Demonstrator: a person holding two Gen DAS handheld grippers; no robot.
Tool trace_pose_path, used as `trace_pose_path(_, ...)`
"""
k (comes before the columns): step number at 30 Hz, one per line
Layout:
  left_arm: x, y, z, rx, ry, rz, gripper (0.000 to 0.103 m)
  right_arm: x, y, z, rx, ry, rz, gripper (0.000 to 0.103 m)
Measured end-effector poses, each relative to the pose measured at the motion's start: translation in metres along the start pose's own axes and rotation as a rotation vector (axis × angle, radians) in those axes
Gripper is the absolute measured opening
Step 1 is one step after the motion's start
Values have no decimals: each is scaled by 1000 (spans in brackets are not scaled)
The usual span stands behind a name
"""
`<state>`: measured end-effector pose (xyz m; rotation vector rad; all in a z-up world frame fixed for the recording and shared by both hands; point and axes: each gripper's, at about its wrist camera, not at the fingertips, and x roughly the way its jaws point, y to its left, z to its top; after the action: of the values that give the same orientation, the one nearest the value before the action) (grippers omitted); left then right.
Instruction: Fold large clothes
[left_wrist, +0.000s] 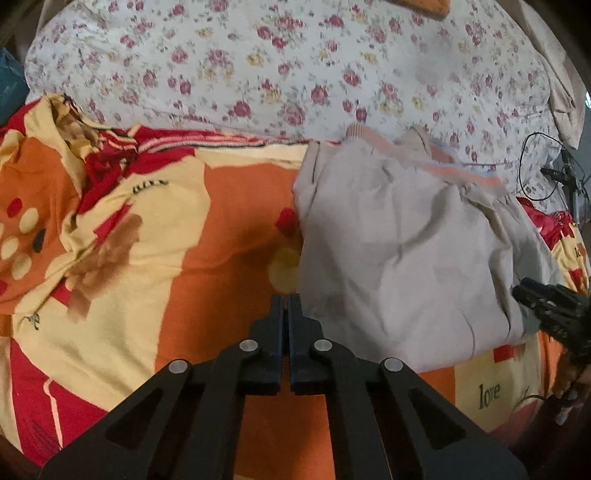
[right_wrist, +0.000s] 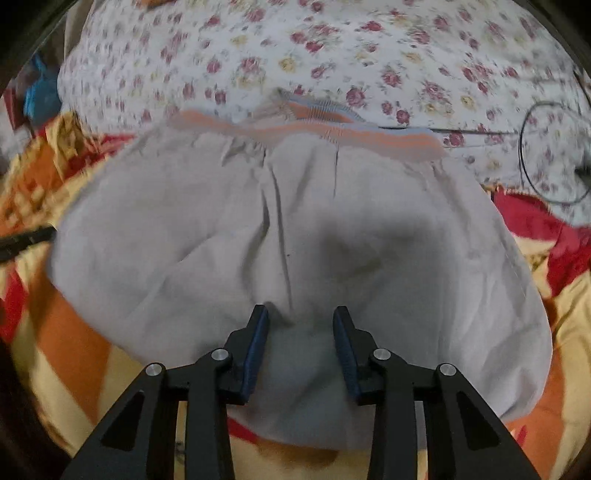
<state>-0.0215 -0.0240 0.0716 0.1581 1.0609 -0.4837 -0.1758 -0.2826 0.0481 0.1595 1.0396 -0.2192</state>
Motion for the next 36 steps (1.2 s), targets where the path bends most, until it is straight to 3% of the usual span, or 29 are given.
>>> trace_pose_path(4, 5, 5, 1, -24, 5, 22, 4, -18, 9, 15, 1, -69, 21, 38)
trace_pose_path(7, 10, 9, 1, -34, 16, 47, 17, -18, 22, 32, -21, -93, 33, 38)
trace_pose_path(12, 15, 16, 3, -67, 17, 70, 40, 6, 38, 64, -10, -114, 53, 38)
trace_pose_path(19, 21, 16, 8, -73, -9, 89, 55, 46, 30, 84, 43, -102, -2, 38)
trace_pose_path(22, 23, 15, 11, -84, -10, 59, 63, 77, 18, 84, 91, -41, -24, 38)
trace_pose_path(25, 24, 14, 13, -111, -14, -1, 68, 89, 16, 82, 81, -61, -23, 39)
trace_pose_path(30, 30, 14, 16, -157, -4, -77, 74, 80, 22, 87, 47, -26, -44, 39)
trace_pose_path(36, 33, 14, 21, -214, 1, -216, 75, 53, 18, 88, 68, -86, 26, 47)
